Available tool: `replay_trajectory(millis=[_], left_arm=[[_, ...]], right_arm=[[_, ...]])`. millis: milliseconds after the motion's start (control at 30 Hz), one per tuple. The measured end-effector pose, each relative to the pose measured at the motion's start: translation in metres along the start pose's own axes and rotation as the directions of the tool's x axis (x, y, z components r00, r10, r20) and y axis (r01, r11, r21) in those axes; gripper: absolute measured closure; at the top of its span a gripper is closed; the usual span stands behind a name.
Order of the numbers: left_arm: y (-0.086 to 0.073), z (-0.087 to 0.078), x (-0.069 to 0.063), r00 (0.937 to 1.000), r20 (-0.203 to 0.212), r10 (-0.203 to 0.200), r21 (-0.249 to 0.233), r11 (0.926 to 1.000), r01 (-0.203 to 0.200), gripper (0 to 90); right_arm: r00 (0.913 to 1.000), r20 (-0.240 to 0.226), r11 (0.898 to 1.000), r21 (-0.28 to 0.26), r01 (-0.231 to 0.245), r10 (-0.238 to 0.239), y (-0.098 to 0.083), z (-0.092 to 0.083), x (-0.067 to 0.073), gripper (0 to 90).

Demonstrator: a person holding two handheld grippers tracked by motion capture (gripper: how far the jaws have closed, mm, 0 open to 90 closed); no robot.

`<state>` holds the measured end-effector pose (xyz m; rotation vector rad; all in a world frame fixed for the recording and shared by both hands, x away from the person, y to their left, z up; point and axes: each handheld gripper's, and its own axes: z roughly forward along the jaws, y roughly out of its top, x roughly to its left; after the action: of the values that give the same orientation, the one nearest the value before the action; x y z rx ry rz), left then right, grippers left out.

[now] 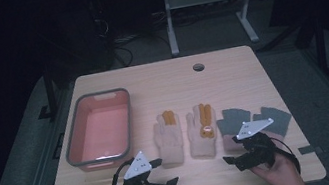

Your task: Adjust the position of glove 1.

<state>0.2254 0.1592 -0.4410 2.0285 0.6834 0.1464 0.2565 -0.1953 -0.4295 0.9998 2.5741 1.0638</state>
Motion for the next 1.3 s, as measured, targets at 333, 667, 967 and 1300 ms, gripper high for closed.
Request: replay_trajectory(millis=[333, 667, 967, 1300], left_arm=[[0.0, 0.0, 0.005, 0.9996, 0.011, -0.027, 0.002, 0.9996, 0.027, 18.8], [0.0, 0.0, 0.004, 0.9997, 0.001, -0.024, -0.001, 0.9997, 0.024, 18.1], [0.001, -0.001, 0.004, 0.9997, 0.004, -0.025, -0.004, 0.9997, 0.025, 18.2], [0.001, -0.004, 0.004, 0.9998, 0.003, -0.022, -0.012, 0.9997, 0.022, 18.2]], right_arm=[[0.9996, -0.026, 0.999, 0.038, 0.007, -0.006, 0.025, -0.001, -0.004, 19.7], [0.9993, -0.028, 0.998, 0.057, 0.028, -0.026, 0.048, -0.003, -0.012, 18.7], [0.999, -0.03, 0.997, 0.072, 0.036, -0.034, 0.065, 0.003, -0.017, 18.9], [0.9975, -0.043, 0.992, 0.109, 0.061, -0.056, 0.082, 0.015, -0.016, 19.7]])
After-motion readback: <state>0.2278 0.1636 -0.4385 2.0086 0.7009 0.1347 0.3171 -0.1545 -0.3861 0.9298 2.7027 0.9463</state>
